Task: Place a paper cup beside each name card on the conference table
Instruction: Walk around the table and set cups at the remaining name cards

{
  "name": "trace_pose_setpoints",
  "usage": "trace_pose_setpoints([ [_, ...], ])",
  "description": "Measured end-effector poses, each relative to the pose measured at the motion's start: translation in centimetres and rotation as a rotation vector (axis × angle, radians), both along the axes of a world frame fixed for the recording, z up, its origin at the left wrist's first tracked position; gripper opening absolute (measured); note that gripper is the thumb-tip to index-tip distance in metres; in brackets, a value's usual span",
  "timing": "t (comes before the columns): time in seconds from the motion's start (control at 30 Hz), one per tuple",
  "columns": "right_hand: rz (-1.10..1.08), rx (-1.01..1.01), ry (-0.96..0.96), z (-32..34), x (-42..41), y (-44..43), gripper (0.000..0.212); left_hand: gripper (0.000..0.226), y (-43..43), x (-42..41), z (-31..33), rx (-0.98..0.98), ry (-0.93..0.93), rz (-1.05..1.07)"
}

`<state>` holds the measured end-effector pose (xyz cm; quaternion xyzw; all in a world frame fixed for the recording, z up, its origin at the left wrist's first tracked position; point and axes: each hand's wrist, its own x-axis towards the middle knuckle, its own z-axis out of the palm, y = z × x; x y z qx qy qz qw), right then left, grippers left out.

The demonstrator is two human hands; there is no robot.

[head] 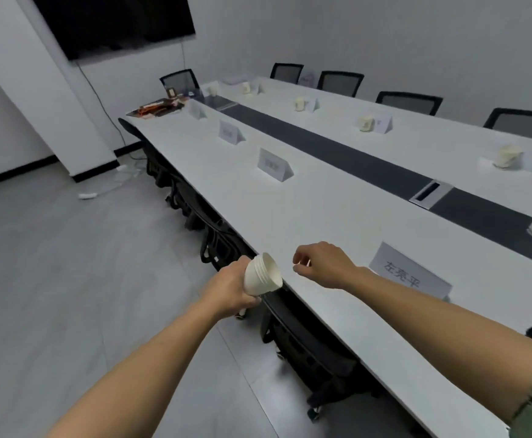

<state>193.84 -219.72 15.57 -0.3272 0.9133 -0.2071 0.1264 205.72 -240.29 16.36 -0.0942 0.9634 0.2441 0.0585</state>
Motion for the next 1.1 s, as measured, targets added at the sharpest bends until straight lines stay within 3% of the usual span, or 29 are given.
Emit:
trace_pose_setpoints([
  [0.4,-0.448,0.007,-0.005,-0.7,-10.9,2.4,0.019,0.055,-0.3,-20.2,-2.0,0.016,-0.051,-0.424],
  [0.6,-0.702,-0.1,-0.056,-0.1,-14.3,2.2,0.02,0.055,-0.5,-29.0,-2.4,0.029,-0.049,-0.66],
  [0.8,-0.921,-0.315,-0.166,-1.3,-14.3,2.1,0.011,0.058,1.3,-32.9,-3.4,0.065,-0.057,-0.847],
  [1.1,-1.116,-0.435,-0.255,-1.9,-14.7,4.3,0.006,0.058,5.4,-35.2,-4.6,0.098,-0.098,-1.013],
])
